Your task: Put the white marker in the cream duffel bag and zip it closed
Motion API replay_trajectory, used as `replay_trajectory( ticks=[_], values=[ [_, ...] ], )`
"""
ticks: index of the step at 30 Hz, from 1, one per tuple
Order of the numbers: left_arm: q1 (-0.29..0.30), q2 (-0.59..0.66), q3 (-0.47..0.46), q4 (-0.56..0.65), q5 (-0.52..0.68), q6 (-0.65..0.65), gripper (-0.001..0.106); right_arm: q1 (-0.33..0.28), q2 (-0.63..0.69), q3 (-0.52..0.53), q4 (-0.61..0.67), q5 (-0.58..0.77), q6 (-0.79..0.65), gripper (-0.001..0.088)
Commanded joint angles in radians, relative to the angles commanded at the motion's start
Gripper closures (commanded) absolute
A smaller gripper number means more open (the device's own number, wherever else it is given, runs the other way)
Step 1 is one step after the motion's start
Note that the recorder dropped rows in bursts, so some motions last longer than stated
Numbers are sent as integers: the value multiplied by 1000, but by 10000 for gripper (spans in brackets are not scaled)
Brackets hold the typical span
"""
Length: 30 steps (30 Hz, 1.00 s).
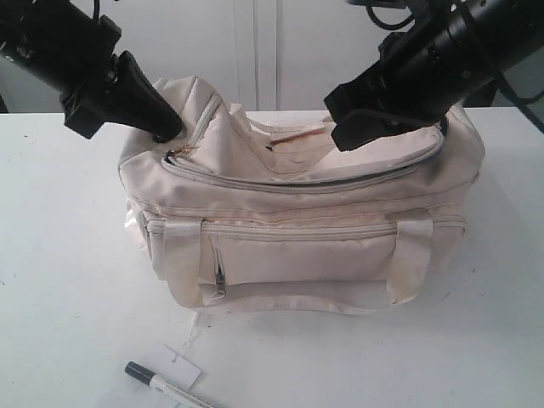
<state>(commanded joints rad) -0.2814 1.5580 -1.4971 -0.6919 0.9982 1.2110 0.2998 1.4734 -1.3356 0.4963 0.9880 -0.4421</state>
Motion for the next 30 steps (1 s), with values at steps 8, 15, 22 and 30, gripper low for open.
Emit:
replay_trajectory(
  ticks=[8, 15, 22, 30],
  values=[
    [0, 31, 0, 0, -61, 228, 1053, -22, -6, 70, -2, -80, 0, 868],
    [-2, 99, 2, -2, 17, 467, 1049, -22, -6, 70, -2, -94, -6, 868],
    [-2, 136, 2, 17, -17, 592, 671, -22, -6, 70, -2, -100, -6, 868],
    [-2, 178, 2, 17, -37, 603, 671, -22, -6, 70, -2, -103, -6, 868]
  ],
)
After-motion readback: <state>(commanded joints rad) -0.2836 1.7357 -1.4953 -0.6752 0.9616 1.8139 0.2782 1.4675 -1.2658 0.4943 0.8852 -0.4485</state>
